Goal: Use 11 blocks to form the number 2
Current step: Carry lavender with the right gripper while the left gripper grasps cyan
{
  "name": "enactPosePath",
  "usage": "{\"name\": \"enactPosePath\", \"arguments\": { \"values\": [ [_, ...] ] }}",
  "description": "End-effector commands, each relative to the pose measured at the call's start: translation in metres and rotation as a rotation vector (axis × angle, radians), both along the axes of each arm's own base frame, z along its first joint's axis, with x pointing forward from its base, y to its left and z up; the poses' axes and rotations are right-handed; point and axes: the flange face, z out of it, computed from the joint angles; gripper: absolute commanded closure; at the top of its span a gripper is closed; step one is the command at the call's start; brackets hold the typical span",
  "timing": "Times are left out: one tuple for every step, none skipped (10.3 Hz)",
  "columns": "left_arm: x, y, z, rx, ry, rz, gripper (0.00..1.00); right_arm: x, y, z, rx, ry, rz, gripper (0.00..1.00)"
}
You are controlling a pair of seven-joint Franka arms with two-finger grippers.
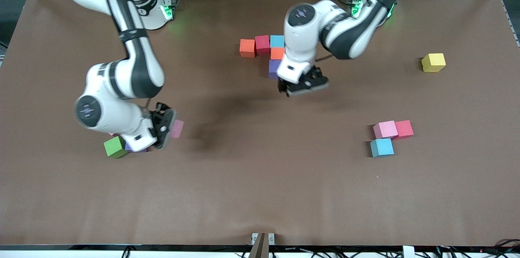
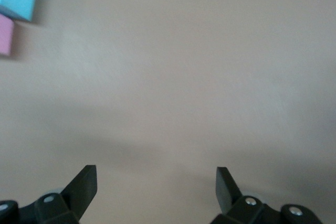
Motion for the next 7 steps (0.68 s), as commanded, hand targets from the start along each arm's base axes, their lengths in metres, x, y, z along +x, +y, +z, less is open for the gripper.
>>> {"name": "enactPosePath", "arguments": {
  "values": [
    [0.057, 0.060, 0.002, -0.006, 0.031, -0.039, 0.00, -0.042, 0.039, -0.006, 0.023, -0.034, 0.037, 0.88],
    [0.078, 0.093, 0.006, -0.015, 0.040, -0.046, 0.00, -0.060, 0.058, -0.022, 0.026, -0.061, 0.056, 0.88],
    [0.093, 0.122, 0.009, -0.025, 0.055, -0.073, 0.00, -0.080, 0.082, -0.032, 0.039, -0.095, 0.077, 0.90],
    [0.111, 0.158, 0.011, -0.019, 0.057, -0.117, 0.00, -0.095, 0.098, -0.041, 0.040, -0.116, 0.097, 0.91],
    [0.129, 0.199, 0.003, -0.016, 0.075, -0.150, 0.00, -0.114, 0.116, -0.053, 0.053, -0.125, 0.105, 0.92],
    [0.147, 0.237, -0.005, -0.035, 0.088, -0.145, 0.00, -0.132, 0.130, -0.065, 0.065, -0.130, 0.102, 0.92],
    [0.159, 0.267, -0.016, -0.072, 0.107, -0.126, 0.00, -0.147, 0.145, -0.072, 0.068, -0.145, 0.119, 0.93]
  ]
}}
